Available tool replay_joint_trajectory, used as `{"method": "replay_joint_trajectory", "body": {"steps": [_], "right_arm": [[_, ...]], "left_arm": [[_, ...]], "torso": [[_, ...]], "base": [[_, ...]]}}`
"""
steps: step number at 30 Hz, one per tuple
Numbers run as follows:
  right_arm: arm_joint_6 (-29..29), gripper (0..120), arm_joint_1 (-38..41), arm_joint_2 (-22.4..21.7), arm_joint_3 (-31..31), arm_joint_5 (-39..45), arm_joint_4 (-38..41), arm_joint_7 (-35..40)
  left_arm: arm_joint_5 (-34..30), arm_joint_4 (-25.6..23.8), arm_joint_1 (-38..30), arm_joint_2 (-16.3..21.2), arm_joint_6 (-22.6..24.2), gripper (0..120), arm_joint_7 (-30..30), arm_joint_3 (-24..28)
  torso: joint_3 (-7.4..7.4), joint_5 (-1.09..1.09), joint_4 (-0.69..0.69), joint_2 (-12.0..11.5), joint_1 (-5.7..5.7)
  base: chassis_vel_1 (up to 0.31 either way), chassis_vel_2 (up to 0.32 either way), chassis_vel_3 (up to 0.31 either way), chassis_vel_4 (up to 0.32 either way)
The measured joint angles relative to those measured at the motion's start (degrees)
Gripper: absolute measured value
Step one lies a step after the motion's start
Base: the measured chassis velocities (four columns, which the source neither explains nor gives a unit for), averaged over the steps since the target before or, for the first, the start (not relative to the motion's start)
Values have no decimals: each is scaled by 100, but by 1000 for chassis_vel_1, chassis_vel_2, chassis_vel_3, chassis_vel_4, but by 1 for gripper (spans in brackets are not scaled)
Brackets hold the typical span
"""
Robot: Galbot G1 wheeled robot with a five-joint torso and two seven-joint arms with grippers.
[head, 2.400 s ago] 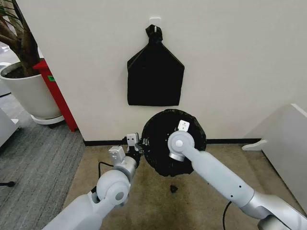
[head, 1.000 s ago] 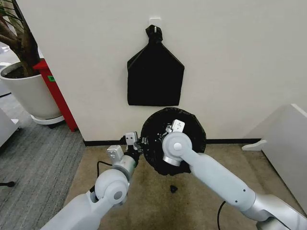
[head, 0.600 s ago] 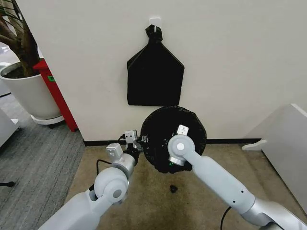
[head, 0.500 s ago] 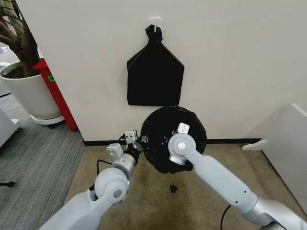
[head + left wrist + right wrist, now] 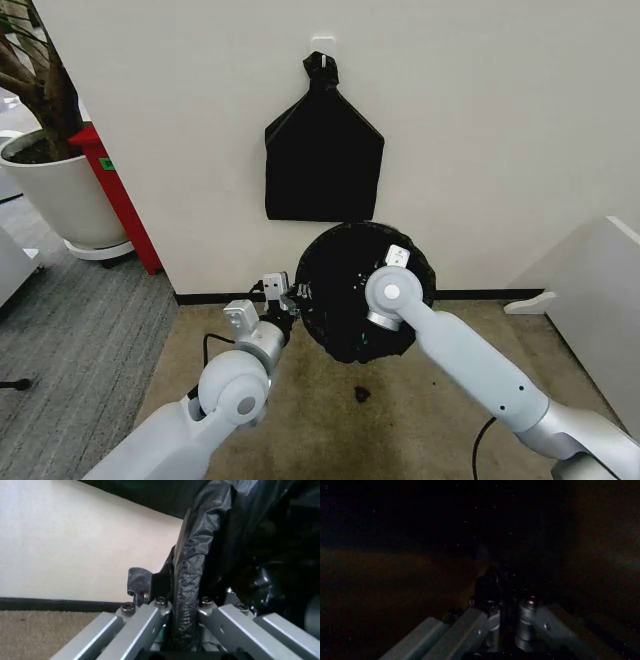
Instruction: Place the garbage bag over the trash bin.
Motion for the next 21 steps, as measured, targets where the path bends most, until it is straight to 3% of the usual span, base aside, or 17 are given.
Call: {"method": "replay_joint_trajectory", "body": {"steps": [16,21], "right_arm": [[269,0,110,-230,-399,565,1835,213],[118,0,-213,-926,-193,479,2981,-1157]], "left_arm": [[-238,383,-139,-290,123,0,-431,7],[-656,466,-108,-268,297,0,-801,-177]], "torso": [[-1,-1,0,0,0],[-1,0,1,0,0]], "base": [[0,0,0,0],[0,0,0,0]]}}
